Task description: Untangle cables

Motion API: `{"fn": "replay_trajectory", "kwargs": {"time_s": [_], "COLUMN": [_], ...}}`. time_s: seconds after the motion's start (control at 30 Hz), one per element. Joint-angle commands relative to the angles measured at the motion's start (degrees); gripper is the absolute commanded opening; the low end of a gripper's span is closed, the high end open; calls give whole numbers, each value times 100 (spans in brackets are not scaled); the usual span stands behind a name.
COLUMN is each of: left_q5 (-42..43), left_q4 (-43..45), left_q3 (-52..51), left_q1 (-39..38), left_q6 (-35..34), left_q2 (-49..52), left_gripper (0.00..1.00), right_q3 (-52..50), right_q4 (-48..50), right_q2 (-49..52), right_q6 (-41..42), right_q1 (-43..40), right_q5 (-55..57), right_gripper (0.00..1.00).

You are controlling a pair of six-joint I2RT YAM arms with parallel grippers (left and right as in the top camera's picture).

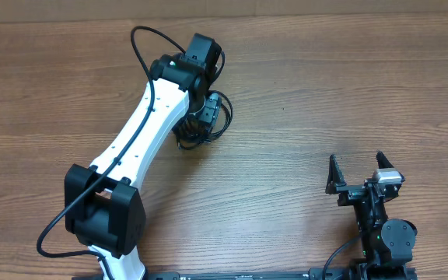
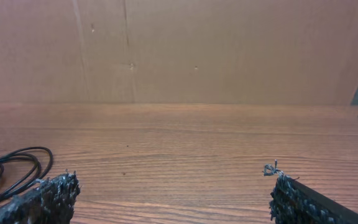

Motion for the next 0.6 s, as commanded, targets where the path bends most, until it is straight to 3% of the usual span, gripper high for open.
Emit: {"fn": "replay_trajectory", "kwargs": {"time_s": [0.0,0.03,0.13,0.27,0.37,0.57], "left_q5": [-70,-70,-72,-131,-269,-269], "left_q4": [46,87,227,619,1115,1823], "left_q3": [-367,-479,-807,-1137,-1333,-1644], "left_q1": [20,20,26,35,35,35], "left_q6": [518,649,946,1003,999,981], "left_q2": [44,42,44,50,50,52], "left_gripper": [78,82,83,79,67,68], "right_q3": [-59,-59,-59,-59,-59,-59], "right_q4": [33,33,33,33,33,33], "right_q2": [-46,-46,-46,-46,-46,-46], "right_q6": [33,33,33,33,33,33], "right_q1": [15,15,15,15,15,15], "right_q5": [31,31,31,31,31,31], "right_gripper": [100,100,100,100,100,100]}}
